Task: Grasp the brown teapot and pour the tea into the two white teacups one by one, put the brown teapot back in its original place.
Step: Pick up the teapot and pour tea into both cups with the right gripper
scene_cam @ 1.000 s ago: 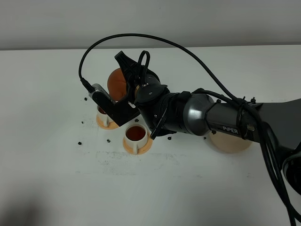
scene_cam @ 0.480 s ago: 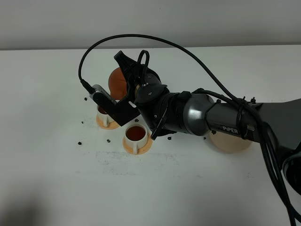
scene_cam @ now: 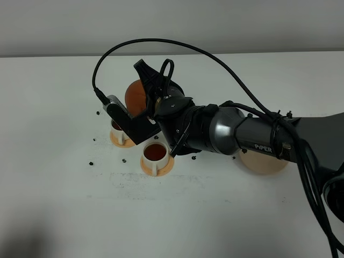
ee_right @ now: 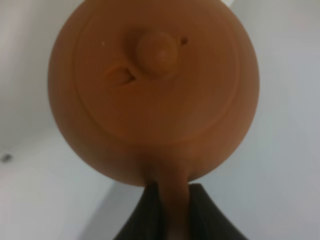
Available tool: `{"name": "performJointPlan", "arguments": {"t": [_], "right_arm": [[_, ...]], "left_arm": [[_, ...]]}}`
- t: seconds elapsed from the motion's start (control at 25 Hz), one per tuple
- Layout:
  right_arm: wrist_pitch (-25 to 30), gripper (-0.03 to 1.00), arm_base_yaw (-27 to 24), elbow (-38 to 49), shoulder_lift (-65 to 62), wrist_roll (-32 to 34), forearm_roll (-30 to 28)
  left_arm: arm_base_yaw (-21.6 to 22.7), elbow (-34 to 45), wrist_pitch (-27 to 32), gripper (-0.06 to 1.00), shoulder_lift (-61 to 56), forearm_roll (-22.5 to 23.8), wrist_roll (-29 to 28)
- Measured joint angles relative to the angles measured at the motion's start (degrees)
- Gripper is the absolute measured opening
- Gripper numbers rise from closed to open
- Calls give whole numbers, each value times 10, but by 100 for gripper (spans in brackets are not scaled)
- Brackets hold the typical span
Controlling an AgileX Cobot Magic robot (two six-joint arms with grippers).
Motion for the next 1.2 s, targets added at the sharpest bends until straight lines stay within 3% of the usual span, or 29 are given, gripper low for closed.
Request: {"name": "performJointPlan", "arguments": {"t": [0.28, 0.4, 0.56, 0.92, 1.2], "right_arm": [[4, 8, 0, 0, -17, 3, 40], [5, 8, 0, -3, -37, 3, 88], [7, 8, -8, -21, -56, -13, 202], [28, 8, -73, -47, -57, -54, 539], [35, 8, -102, -47, -57, -62, 656]], "left_arm": [[0, 0, 0, 50, 0, 0, 0], [0, 0, 0, 50, 0, 0, 0], [0, 0, 0, 50, 0, 0, 0], [0, 0, 0, 50, 0, 0, 0], [0, 0, 0, 50, 0, 0, 0]]}}
